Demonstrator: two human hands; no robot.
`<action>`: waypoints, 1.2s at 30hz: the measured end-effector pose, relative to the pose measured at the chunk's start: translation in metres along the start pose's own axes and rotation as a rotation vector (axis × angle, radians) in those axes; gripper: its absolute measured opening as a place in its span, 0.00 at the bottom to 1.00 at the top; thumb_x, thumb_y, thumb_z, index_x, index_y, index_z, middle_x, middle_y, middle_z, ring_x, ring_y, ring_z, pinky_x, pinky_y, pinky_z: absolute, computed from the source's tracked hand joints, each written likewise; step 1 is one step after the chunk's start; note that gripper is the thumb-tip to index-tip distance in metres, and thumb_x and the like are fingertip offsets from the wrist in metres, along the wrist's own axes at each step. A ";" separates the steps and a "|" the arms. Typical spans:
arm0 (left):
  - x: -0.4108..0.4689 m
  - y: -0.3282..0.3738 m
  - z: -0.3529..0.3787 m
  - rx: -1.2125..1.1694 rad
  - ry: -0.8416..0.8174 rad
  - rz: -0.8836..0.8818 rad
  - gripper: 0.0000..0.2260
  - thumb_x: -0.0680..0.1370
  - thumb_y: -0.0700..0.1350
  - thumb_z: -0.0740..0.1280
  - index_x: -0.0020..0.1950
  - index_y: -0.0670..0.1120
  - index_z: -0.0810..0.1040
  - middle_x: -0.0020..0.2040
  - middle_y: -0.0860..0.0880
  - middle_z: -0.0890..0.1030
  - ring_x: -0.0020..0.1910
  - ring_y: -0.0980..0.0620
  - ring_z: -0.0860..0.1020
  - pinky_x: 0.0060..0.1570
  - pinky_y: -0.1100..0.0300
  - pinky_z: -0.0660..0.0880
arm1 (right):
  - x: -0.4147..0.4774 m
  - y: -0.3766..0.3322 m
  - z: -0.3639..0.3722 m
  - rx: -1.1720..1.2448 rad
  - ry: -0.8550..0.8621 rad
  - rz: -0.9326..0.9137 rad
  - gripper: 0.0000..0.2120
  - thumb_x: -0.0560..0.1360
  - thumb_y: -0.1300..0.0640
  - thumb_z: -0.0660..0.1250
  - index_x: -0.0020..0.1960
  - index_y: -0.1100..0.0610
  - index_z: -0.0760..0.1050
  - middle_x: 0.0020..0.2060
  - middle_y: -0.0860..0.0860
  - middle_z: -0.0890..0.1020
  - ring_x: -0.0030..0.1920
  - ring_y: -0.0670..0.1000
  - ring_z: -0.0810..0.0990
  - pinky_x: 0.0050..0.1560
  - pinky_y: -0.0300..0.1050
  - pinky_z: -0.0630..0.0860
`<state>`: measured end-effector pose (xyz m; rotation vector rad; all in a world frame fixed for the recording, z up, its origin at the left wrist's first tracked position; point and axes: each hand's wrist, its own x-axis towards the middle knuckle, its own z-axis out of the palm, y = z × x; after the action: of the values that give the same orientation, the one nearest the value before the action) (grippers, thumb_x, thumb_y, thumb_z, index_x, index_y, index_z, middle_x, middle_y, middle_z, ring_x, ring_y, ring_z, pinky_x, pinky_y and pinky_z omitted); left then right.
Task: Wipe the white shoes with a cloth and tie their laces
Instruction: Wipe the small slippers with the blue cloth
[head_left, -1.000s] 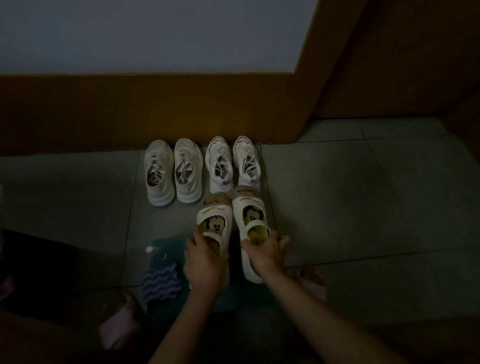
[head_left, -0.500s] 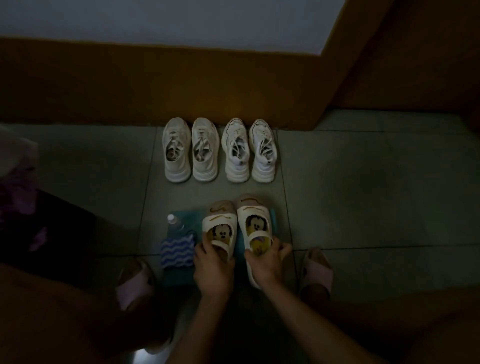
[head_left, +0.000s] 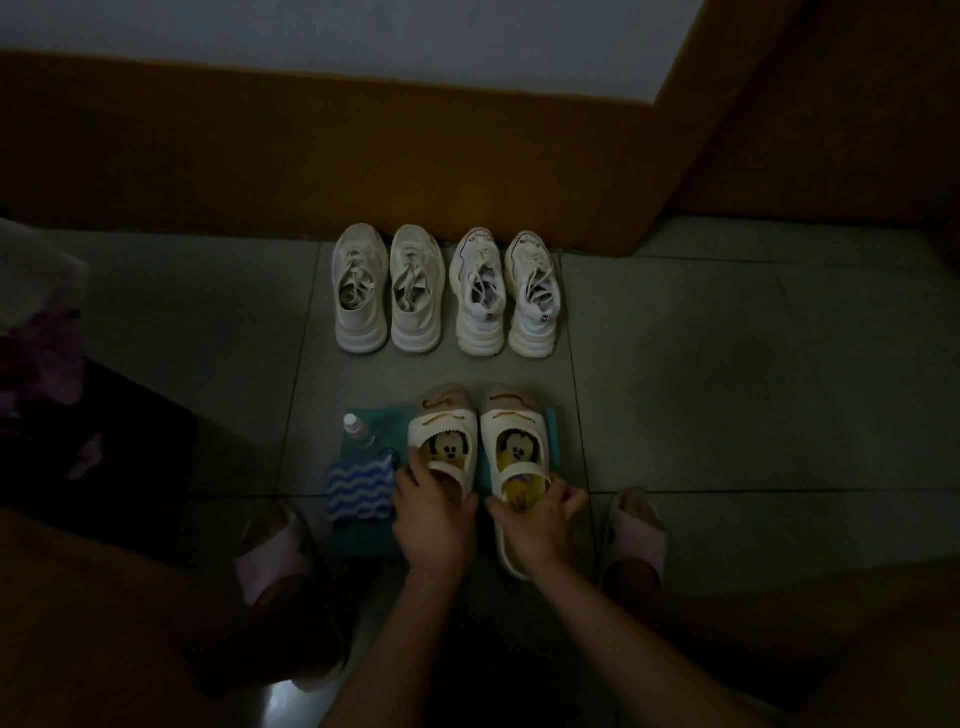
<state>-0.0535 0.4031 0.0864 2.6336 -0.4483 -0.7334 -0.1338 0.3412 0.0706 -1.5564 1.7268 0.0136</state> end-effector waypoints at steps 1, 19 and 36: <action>0.001 0.000 0.000 -0.005 -0.010 0.001 0.44 0.69 0.55 0.73 0.75 0.45 0.50 0.71 0.41 0.62 0.68 0.41 0.65 0.57 0.47 0.73 | 0.000 0.000 -0.001 -0.011 -0.012 0.005 0.43 0.63 0.44 0.75 0.69 0.55 0.57 0.65 0.55 0.56 0.62 0.60 0.68 0.58 0.53 0.73; 0.090 -0.114 -0.039 -0.485 0.026 -0.352 0.29 0.66 0.53 0.75 0.58 0.35 0.76 0.57 0.34 0.78 0.56 0.37 0.77 0.57 0.42 0.74 | -0.001 -0.130 0.032 -0.191 -0.510 -0.736 0.33 0.71 0.55 0.72 0.73 0.54 0.62 0.71 0.54 0.66 0.71 0.57 0.57 0.69 0.48 0.58; 0.093 -0.083 -0.067 -0.837 0.045 -0.227 0.08 0.78 0.41 0.65 0.48 0.35 0.75 0.42 0.40 0.77 0.43 0.47 0.75 0.37 0.59 0.70 | 0.010 -0.153 0.045 0.465 -0.693 -0.431 0.14 0.79 0.55 0.60 0.63 0.59 0.72 0.59 0.56 0.77 0.59 0.53 0.75 0.61 0.48 0.71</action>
<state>0.0753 0.4574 0.0647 1.9068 0.1634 -0.7204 0.0199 0.3171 0.1079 -1.3230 0.7712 -0.0552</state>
